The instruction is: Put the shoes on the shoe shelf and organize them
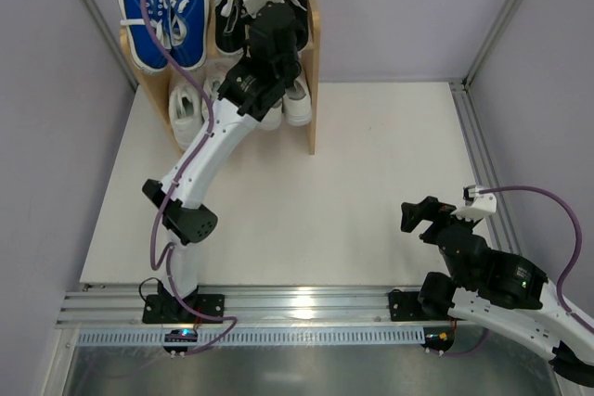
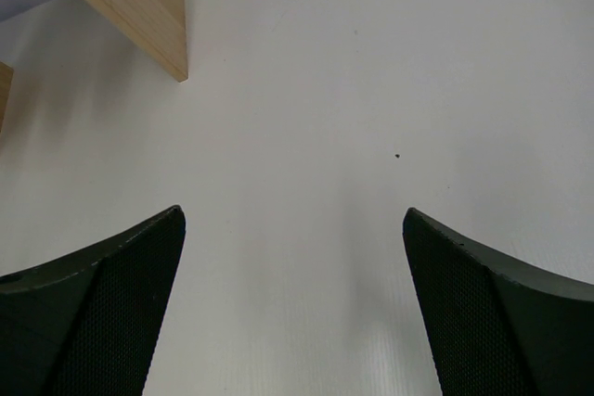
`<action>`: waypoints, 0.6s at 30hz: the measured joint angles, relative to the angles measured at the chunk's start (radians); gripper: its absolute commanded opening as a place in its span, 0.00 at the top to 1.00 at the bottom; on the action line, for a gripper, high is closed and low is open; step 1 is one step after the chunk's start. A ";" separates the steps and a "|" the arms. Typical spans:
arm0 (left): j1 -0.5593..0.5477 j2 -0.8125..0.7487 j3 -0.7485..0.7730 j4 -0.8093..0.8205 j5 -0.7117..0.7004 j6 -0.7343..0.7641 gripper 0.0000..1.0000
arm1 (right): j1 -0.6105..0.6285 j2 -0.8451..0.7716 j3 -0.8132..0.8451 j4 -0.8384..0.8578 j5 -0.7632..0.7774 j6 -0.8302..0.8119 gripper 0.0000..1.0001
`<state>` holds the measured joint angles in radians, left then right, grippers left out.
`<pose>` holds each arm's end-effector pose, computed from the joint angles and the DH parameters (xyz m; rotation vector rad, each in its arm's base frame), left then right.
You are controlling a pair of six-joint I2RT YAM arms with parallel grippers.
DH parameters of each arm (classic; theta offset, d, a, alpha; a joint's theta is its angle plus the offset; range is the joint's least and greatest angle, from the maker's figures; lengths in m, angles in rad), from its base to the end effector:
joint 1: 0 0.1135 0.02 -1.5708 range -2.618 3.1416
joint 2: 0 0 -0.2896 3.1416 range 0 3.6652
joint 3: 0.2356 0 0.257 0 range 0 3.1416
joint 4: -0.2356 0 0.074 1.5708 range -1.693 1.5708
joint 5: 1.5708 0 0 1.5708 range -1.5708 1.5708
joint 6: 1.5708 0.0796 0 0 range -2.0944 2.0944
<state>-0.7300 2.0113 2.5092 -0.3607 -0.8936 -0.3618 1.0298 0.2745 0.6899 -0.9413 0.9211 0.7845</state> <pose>0.3820 -0.2586 0.5645 -0.4666 1.4147 -0.2432 0.0808 0.0114 0.2864 0.2927 1.8653 0.2687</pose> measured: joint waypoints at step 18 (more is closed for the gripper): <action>0.001 -0.029 -0.009 0.110 0.042 0.044 0.24 | 0.000 0.000 -0.004 0.003 0.000 0.000 0.00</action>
<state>-0.7288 1.9827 2.5000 -0.2508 -0.8516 -0.3176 1.0298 0.2745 0.6857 -0.9386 0.9211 0.7845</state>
